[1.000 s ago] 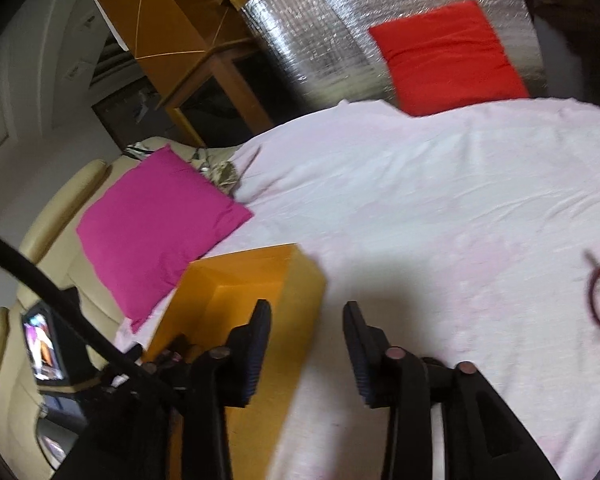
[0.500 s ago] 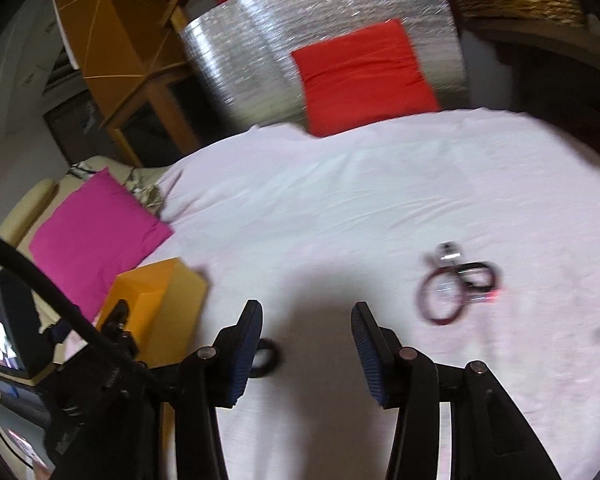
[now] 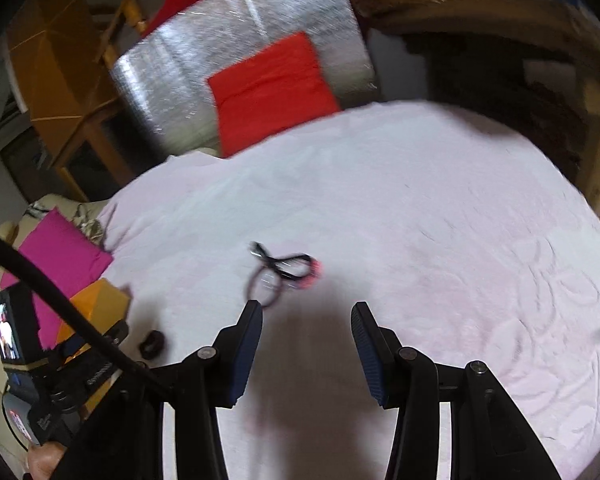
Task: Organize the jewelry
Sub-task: 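Move the left tool to the black hair tie while the right tool grasps the keyring hair tie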
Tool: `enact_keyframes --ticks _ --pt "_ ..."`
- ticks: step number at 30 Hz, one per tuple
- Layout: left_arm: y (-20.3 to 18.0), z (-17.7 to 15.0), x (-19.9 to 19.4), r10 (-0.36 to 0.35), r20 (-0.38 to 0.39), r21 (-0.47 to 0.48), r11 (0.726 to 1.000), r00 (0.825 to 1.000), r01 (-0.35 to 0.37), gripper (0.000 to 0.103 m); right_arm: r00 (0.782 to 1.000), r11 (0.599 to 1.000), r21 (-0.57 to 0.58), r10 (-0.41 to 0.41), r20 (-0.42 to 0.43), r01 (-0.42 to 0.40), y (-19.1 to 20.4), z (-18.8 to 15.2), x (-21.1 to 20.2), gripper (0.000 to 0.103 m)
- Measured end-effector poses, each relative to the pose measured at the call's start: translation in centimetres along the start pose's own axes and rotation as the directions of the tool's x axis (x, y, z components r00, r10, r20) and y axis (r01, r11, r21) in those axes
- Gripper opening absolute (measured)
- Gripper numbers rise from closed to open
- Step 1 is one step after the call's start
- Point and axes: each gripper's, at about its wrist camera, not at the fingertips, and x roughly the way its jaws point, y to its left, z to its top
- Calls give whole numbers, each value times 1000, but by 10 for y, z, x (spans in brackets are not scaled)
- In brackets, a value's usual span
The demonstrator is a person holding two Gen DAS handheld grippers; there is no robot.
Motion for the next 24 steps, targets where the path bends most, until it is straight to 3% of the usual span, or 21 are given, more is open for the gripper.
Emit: enact_keyframes --ticks 13,17,24 --pt "24 -6 18 54 -50 1 999 997 -54 70 987 993 115 -6 -160 25 -22 11 52 49" --pt "31 -6 18 36 -65 -24 999 997 -37 70 993 994 103 45 -112 -33 -20 19 58 49" --pt "43 -7 13 15 -62 -46 999 998 -18 70 997 992 -98 73 -30 -76 29 27 73 49"
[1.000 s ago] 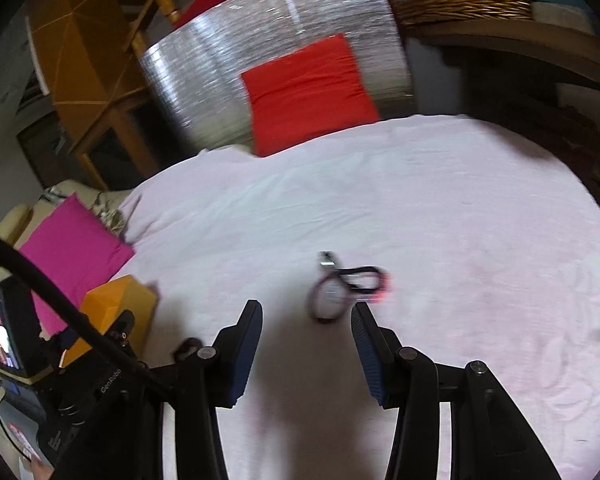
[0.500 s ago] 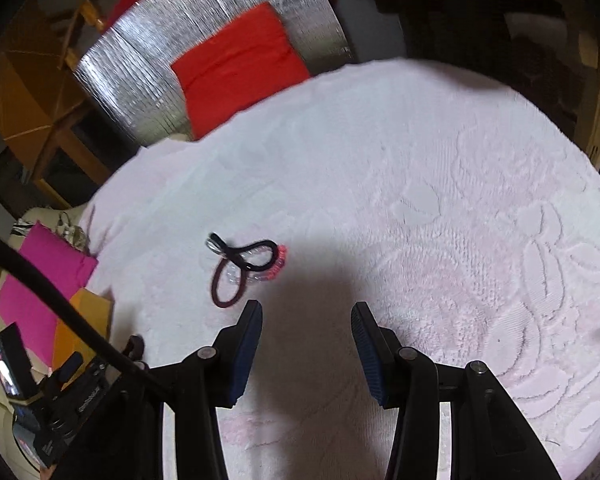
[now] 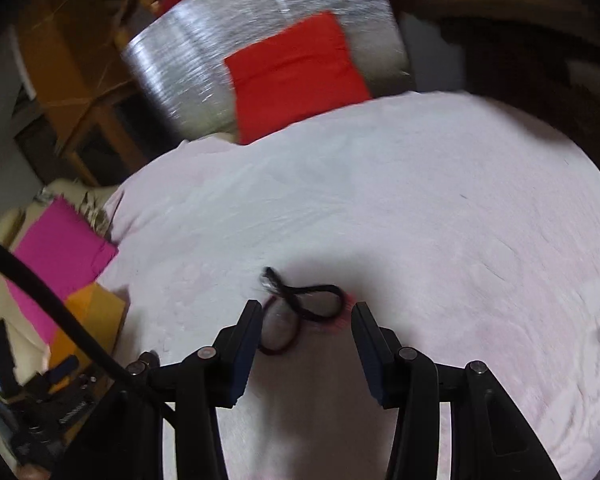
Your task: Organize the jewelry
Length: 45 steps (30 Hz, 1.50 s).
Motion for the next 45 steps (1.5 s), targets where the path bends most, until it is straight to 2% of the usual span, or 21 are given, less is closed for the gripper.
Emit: enact_keyframes --ticks 5,10,11,12,14,15,19,26,31,34,37,39,41,45 --pt "5 -5 5 -2 -21 19 1000 1000 2 70 999 998 -44 -49 -7 48 18 5 29 49" --pt "-2 -12 10 -18 -38 98 995 999 21 70 994 991 -84 -106 -8 105 22 11 56 49" --pt "-3 -13 11 -19 -43 105 994 999 24 70 994 990 -85 -112 -12 111 21 12 60 44" --pt "-2 -12 13 -24 -50 108 994 998 29 70 994 991 -82 -111 -14 110 20 12 64 32" --pt "-5 -12 16 -32 -62 109 993 998 39 70 994 992 -69 -112 -20 110 17 13 67 15" --pt "-7 -11 16 -36 -64 111 993 997 43 70 993 992 -60 -115 -10 115 15 13 67 11" --pt "-21 -8 18 -39 -51 139 989 998 46 70 995 994 -53 -99 -2 98 13 11 62 9" --pt "-41 -3 34 -73 -51 178 981 996 81 71 1000 997 79 -17 9 16 -17 15 28 9" --pt "-38 2 42 -98 -28 174 980 995 101 71 999 991 131 35 -25 -32 -32 13 12 9" --pt "-31 3 47 -141 -37 118 982 989 144 71 994 979 186 99 -53 -87 -45 10 7 9" --pt "-25 3 51 -195 -57 56 979 979 198 62 979 962 238 166 -122 -133 -54 6 12 9" --pt "-24 4 53 -238 -70 39 970 969 241 43 967 962 242 173 -187 -126 -55 1 16 9" --pt "-28 4 51 -250 -67 49 966 966 253 32 954 965 235 173 -244 -115 -53 -5 23 9" --pt "-34 4 48 -247 -57 78 965 967 251 23 929 977 197 151 -339 -87 -46 -16 33 12"
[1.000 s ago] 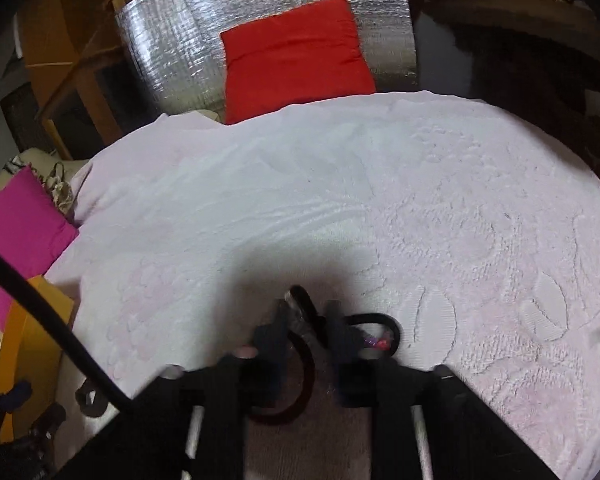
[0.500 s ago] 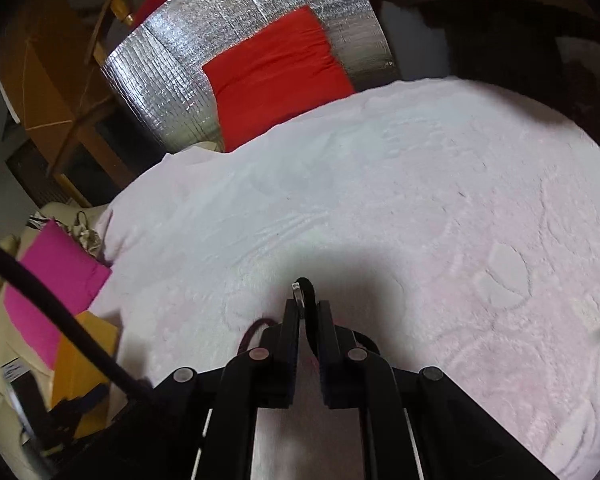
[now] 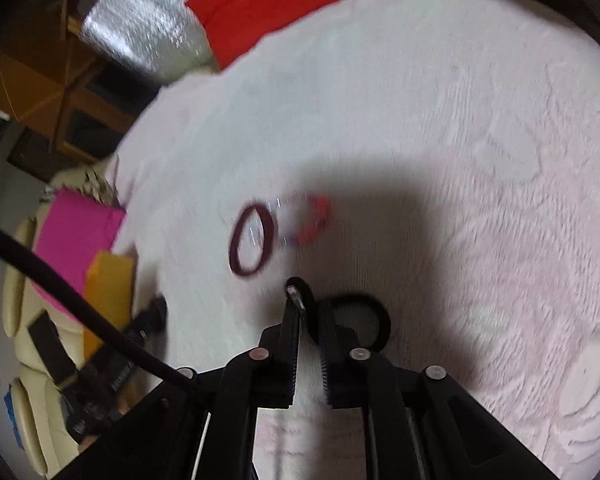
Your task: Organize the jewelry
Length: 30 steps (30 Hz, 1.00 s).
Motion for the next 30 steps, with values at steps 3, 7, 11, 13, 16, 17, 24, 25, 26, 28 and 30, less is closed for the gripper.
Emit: enact_keyframes --ticks 3,7,11,13,16,17,24,25,26,28,30 --pt "4 -1 -1 -1 -6 -23 1000 1000 1 23 1000 1000 -19 -18 -7 17 0 -4 0 12" --pt "10 -3 1 -18 -30 -54 998 999 16 29 1000 1000 0 -10 -15 10 -3 1 0 17" --pt "13 -6 -1 37 -25 -57 998 999 -39 64 1000 1000 1 -7 -7 7 -7 0 0 18" --pt "18 -6 1 17 -36 -79 997 999 -20 64 1000 1000 9 -5 -6 5 -6 1 1 18" --pt "21 -6 1 4 -36 -97 995 999 -8 64 1000 998 52 24 -7 -24 -12 1 1 18" --pt "21 -6 2 7 -34 -94 996 999 -10 64 999 997 74 40 -10 -39 -16 2 1 18" --pt "11 -9 -12 -37 -9 -66 997 999 37 63 990 974 176 140 24 -142 -35 8 -14 22" --pt "9 -12 -13 -34 -8 -45 998 999 34 63 990 976 170 136 23 -138 -35 7 -14 22" --pt "6 -13 -13 -32 -8 -35 999 999 32 61 992 978 167 127 16 -128 -34 7 -12 22" --pt "5 -14 -13 -39 -9 -25 999 999 39 55 993 978 172 120 -14 -116 -34 5 -5 21" --pt "5 -14 -14 -55 -9 -35 998 998 55 49 994 979 170 112 -10 -109 -33 5 -5 22"
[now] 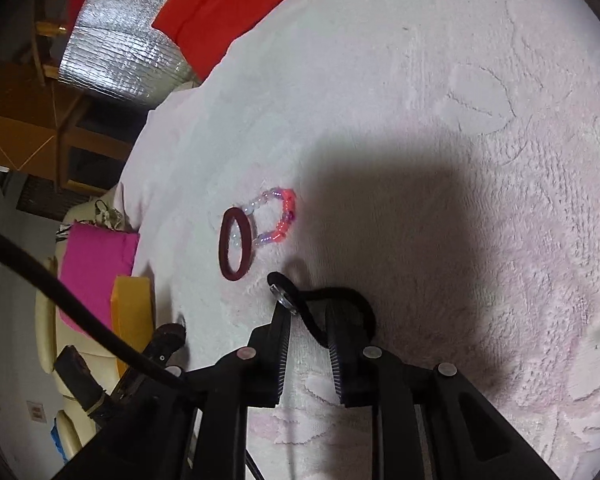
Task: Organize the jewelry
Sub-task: 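Grasp the clear-and-pink bead bracelet with the right tool while the left tool holds the black ring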
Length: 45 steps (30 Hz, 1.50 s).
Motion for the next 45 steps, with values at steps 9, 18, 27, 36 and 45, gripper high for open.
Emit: enact_keyframes --ticks 9,18,27,36,45 --pt "-5 5 1 -10 -15 -4 1000 1000 10 48 1000 998 -65 25 -4 -25 10 9 -21 38" --pt "-9 4 8 -14 -27 -8 1000 1000 14 51 983 999 -28 -10 185 15 16 24 -32 41" --pt "-24 0 5 -62 -28 44 997 998 63 18 970 981 -55 -175 170 187 38 45 28 33" --pt "-14 3 6 -97 -53 -16 995 994 96 18 887 873 -234 -355 296 427 75 31 45 17" --pt "-12 4 -2 -89 -40 -20 996 995 88 18 824 804 -274 -405 395 527 76 20 20 9"
